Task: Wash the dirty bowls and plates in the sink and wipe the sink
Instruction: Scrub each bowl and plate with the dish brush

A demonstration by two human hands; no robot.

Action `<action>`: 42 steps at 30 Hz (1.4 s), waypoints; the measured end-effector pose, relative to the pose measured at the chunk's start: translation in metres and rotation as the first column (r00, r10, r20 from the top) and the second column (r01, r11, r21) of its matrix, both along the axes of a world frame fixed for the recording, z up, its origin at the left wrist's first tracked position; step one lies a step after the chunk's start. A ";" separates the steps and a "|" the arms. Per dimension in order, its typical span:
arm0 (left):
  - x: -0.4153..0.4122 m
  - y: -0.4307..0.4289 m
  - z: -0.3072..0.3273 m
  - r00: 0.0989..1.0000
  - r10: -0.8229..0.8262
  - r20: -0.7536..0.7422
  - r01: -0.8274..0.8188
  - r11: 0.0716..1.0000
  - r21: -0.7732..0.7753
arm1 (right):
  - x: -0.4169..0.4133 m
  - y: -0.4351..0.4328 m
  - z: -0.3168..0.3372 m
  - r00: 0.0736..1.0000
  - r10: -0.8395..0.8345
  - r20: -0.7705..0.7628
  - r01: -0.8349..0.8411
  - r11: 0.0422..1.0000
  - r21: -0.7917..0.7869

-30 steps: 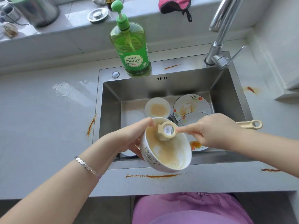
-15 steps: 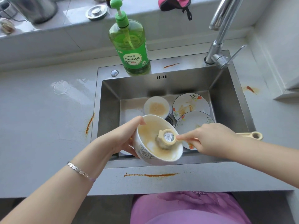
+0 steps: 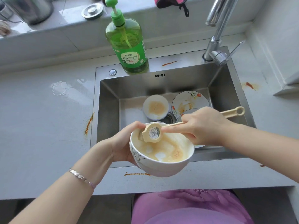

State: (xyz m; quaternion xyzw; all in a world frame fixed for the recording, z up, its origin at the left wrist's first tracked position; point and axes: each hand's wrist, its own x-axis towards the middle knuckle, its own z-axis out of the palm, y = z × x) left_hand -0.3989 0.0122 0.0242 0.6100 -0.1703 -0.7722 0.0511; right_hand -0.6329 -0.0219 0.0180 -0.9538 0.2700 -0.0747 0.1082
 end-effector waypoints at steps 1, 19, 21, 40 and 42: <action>0.001 0.001 0.000 1.000 0.005 0.002 -0.005 1.000 0.006 | -0.001 -0.003 0.000 1.000 0.006 -0.004 -0.006 1.000 0.003; -0.008 -0.002 0.012 0.995 -0.073 0.063 0.077 0.996 -0.050 | -0.016 -0.012 -0.011 0.988 -0.154 -0.028 0.155 0.941 0.302; -0.008 -0.003 0.013 0.997 -0.051 0.058 0.054 0.997 -0.050 | -0.013 -0.014 -0.013 0.982 -0.187 -0.022 0.185 0.941 0.283; -0.022 0.010 -0.015 0.869 0.494 0.030 -0.456 0.822 -0.341 | 0.002 0.038 -0.021 0.279 -0.931 -0.236 -0.150 -0.285 0.947; -0.030 0.011 -0.015 0.884 0.466 0.042 -0.426 0.840 -0.337 | 0.008 0.038 -0.025 0.259 -0.937 -0.234 -0.232 -0.296 0.927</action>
